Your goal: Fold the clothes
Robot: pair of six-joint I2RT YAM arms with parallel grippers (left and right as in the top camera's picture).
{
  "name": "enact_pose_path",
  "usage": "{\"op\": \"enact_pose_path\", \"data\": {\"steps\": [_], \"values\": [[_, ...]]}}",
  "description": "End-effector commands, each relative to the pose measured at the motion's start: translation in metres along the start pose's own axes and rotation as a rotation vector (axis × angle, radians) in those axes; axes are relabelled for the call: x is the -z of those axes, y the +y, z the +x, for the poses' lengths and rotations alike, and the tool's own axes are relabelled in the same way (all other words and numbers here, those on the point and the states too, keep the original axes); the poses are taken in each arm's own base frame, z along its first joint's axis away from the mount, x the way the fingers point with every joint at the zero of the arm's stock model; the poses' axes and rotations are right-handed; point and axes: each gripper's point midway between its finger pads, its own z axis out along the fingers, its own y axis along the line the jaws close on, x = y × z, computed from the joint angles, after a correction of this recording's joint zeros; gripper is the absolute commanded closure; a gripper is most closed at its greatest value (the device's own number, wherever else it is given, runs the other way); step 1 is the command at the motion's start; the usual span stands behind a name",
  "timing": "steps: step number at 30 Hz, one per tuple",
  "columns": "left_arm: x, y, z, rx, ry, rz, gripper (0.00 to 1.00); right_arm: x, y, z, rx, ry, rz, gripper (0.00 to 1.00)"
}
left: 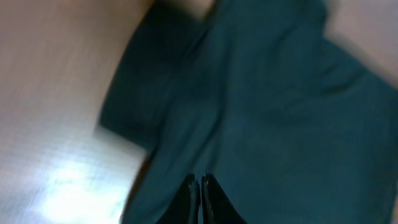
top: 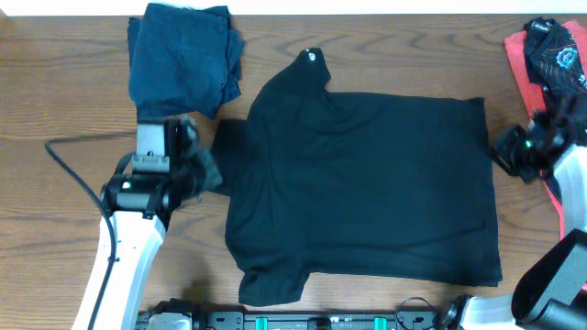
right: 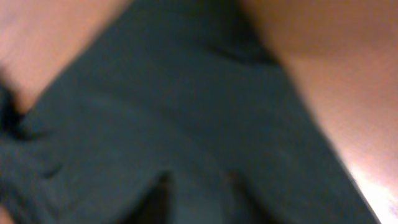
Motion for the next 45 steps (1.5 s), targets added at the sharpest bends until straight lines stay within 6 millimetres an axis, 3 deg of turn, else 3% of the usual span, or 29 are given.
{"op": "enact_pose_path", "data": {"steps": [1, 3, 6, 10, 13, 19, 23, 27, 36, 45], "values": [[-0.009, -0.033, -0.025, -0.104, -0.057, 0.062, 0.92, -0.002, 0.056, 0.007, 0.168, 0.011, -0.121, 0.33], [-0.02, -0.054, -0.043, -0.171, -0.111, 0.094, 0.9, -0.007, 0.07, 0.007, 0.237, -0.021, -0.075, 0.27], [-0.044, -0.078, -0.082, -0.219, -0.269, 0.107, 0.9, -0.014, 0.086, 0.005, 0.3, -0.093, 0.008, 0.26], [-0.078, -0.09, -0.11, -0.238, -0.378, 0.124, 0.89, -0.021, 0.096, 0.006, 0.34, -0.15, 0.089, 0.3], [-0.104, -0.089, -0.115, -0.239, -0.388, 0.13, 0.89, -0.025, 0.098, 0.005, 0.356, -0.17, 0.114, 0.37], [-0.161, -0.073, -0.106, -0.235, -0.346, 0.106, 0.86, -0.05, 0.094, -0.004, 0.384, -0.172, 0.126, 0.47], [-0.19, -0.058, -0.092, -0.229, -0.293, 0.074, 0.86, -0.075, 0.077, -0.01, 0.361, -0.145, 0.154, 0.77], [-0.214, -0.043, -0.076, -0.224, -0.239, 0.043, 0.86, -0.099, 0.057, -0.017, 0.341, -0.138, 0.206, 0.91], [-0.25, -0.022, -0.055, -0.214, -0.184, 0.014, 0.86, -0.126, 0.031, -0.026, 0.307, -0.132, 0.252, 0.96], [-0.263, -0.012, -0.045, -0.211, -0.155, -0.006, 0.86, -0.137, -0.009, -0.032, 0.254, -0.119, 0.347, 0.97]]}}
